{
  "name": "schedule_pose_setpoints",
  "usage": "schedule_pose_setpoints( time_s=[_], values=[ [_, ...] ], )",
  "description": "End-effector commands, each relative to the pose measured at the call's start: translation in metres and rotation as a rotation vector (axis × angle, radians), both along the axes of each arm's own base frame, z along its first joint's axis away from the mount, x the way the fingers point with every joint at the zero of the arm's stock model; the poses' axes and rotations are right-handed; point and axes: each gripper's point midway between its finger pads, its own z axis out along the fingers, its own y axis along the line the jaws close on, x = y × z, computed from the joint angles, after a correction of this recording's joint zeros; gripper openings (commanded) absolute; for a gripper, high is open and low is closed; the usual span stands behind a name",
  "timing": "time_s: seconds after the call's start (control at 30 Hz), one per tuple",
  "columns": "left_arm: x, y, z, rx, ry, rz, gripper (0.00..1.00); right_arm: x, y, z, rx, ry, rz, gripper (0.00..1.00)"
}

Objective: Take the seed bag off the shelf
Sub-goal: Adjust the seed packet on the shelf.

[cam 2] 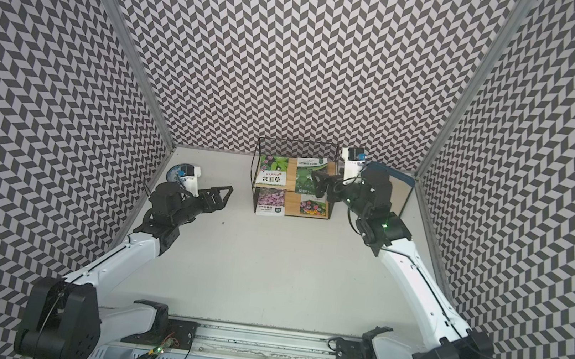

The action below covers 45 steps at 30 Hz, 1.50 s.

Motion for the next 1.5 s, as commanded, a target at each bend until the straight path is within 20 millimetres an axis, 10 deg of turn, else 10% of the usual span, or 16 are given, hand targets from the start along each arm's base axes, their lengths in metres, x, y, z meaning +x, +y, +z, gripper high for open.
schedule_pose_setpoints(
  time_s=[0.0,0.6,1.47],
  values=[
    [-0.001,-0.014,0.004,-0.013,-0.002,-0.057,1.00,0.009,0.021,-0.016,-0.032,0.045,0.009,0.99],
    [-0.008,-0.021,-0.026,0.028,0.042,-0.104,1.00,0.076,0.034,-0.099,-0.169,0.228,-0.221,0.99],
    [-0.004,-0.020,-0.039,0.043,0.079,-0.096,1.00,0.101,0.045,-0.158,-0.249,0.374,-0.264,0.99]
  ],
)
